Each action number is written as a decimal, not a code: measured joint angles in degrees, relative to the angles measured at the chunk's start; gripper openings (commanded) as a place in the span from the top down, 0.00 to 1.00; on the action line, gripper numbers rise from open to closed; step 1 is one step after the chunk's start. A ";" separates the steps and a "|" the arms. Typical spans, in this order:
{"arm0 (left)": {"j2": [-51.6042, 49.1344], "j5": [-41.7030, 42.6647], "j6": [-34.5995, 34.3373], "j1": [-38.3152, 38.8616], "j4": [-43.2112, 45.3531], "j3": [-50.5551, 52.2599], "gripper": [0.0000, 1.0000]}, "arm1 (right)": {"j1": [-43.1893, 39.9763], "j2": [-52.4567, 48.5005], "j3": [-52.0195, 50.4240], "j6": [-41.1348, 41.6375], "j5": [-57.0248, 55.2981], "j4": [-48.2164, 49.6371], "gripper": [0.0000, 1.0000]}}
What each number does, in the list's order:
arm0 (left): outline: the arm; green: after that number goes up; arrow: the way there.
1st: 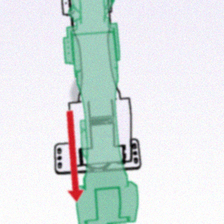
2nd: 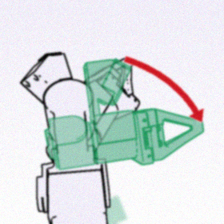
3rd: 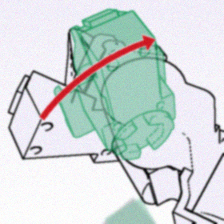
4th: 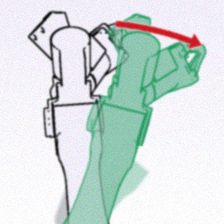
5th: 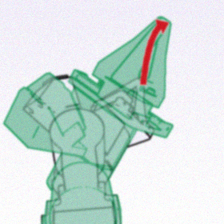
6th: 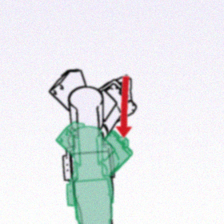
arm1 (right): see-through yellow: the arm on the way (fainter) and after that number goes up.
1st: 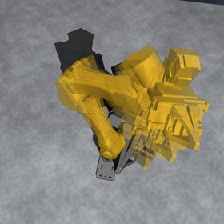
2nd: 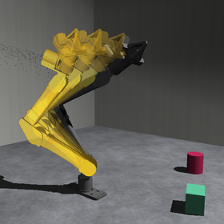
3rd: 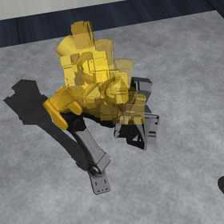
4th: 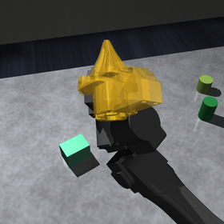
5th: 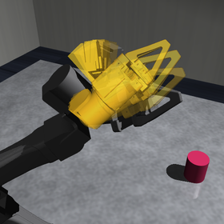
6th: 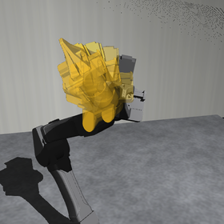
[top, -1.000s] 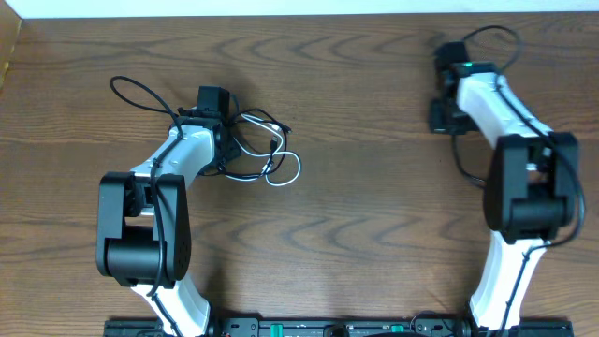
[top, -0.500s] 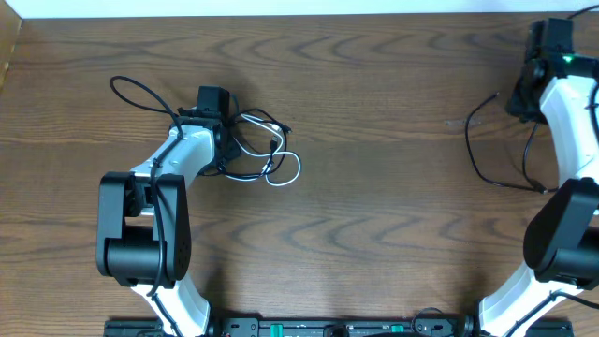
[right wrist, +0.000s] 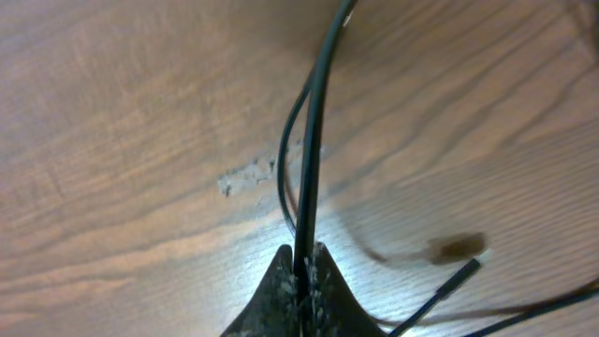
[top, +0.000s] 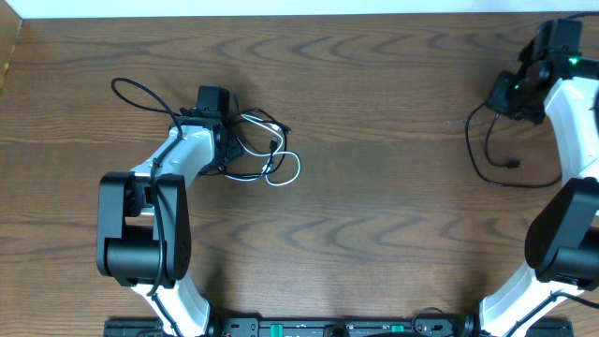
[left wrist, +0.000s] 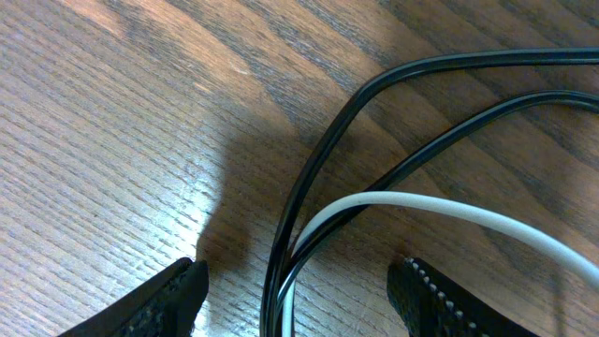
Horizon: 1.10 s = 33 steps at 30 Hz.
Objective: Untangle cables
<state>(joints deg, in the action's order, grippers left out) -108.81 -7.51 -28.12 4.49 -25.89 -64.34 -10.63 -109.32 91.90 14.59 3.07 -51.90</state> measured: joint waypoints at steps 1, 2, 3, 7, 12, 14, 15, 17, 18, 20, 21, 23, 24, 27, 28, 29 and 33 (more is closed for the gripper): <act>0.00 0.09 0.00 0.00 0.00 0.02 0.32 | 0.35 0.00 -0.81 0.00 -0.17 0.42 0.96; 0.00 0.11 0.00 0.00 0.02 0.00 0.32 | 0.66 0.00 -1.97 0.00 -0.59 1.11 0.93; 0.00 0.11 0.00 0.00 0.02 0.00 0.32 | 1.03 0.00 -3.10 0.02 -1.25 1.79 0.88; 0.00 0.17 0.00 0.00 0.00 0.00 0.32 | 1.70 -0.02 -8.07 -0.11 -3.13 6.51 0.71; 0.00 0.33 0.00 0.00 -0.02 0.00 0.32 | 1.70 0.00 -13.66 -0.28 -4.39 12.48 0.44; 0.00 0.33 0.00 0.00 -0.02 0.00 0.32 | 1.70 0.00 -15.98 -0.33 -4.55 15.26 0.41; 0.00 0.33 0.00 0.00 -0.02 0.00 0.32 | 1.70 -0.02 -17.16 -0.46 -4.61 16.92 0.42; 0.00 0.35 0.00 0.00 -0.02 0.00 0.32 | 1.70 -0.02 -19.56 -0.81 -4.63 20.35 0.44; 0.00 0.33 0.00 0.00 -0.02 0.00 0.32 | 1.70 -0.02 -20.96 -1.11 -4.63 22.34 0.46; 0.00 0.33 0.00 0.00 -0.02 0.00 0.32 | 1.73 -0.02 -23.78 -2.01 -4.63 26.62 0.53; 0.00 0.35 0.00 0.00 -0.02 0.00 0.32 | 1.73 -0.02 -24.87 -2.43 -4.57 28.33 0.58; 0.00 0.35 0.00 0.00 -0.02 0.02 0.32 | 1.73 -0.02 -27.30 -3.13 -4.52 32.33 0.69; 0.00 0.35 0.00 0.00 -0.02 0.00 0.32 | 1.73 -0.02 -29.22 -3.43 -4.20 35.34 0.71; 0.00 0.35 -0.02 0.00 -0.02 0.02 0.32 | 1.81 0.11 -32.00 -4.28 -3.82 40.70 0.72; 0.00 0.35 0.00 0.00 -0.02 0.02 0.32 | 1.81 0.20 -32.61 -4.48 -3.67 42.10 0.72; 0.00 0.35 -0.02 0.00 -0.02 0.02 0.32 | 1.84 0.20 -33.14 -4.66 -3.58 43.30 0.73; 0.00 0.37 0.00 0.00 -0.02 0.02 0.32 | 1.88 0.37 -34.40 -5.42 -3.43 45.79 0.99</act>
<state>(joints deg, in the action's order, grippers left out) -108.81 -7.14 -28.12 4.49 -25.91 -64.31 -8.75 -108.95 57.49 9.17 -0.36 -6.11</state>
